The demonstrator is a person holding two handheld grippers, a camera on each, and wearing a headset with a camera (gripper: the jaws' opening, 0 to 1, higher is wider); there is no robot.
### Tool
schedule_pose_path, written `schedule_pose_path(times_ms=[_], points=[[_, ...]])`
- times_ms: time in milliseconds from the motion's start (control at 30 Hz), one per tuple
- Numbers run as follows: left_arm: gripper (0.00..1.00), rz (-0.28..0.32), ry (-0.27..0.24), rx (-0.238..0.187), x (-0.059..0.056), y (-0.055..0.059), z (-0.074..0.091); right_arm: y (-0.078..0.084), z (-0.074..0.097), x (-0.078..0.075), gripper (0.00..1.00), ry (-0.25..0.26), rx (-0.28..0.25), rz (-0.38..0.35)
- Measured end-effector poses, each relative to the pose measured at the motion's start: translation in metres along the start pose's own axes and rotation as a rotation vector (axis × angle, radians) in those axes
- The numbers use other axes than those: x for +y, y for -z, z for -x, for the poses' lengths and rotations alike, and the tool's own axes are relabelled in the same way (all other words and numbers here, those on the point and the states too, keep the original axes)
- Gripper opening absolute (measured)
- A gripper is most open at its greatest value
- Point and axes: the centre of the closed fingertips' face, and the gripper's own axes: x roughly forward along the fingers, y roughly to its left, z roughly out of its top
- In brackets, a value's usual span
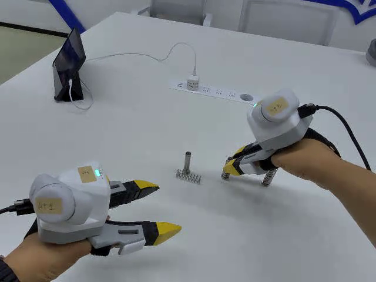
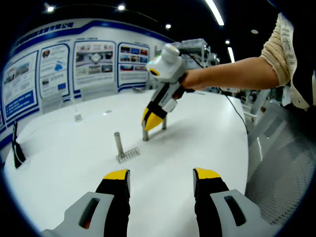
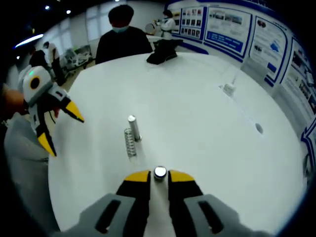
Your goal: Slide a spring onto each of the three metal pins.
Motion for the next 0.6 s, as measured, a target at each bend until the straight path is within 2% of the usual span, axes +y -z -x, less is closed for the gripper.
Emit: schedule_pose_path(times_ms=[333,600], points=[[0.52,-0.009,-0.005,-0.002,0.001,-0.003,0.001,0.006,0.008,0.004,0.15,0.008,-0.003,-0.003],[0.52,-0.014,-0.005,-0.002,-0.001,-0.005,0.001,0.018,0.012,0.008,0.15,0.006,-0.004,-0.016]])
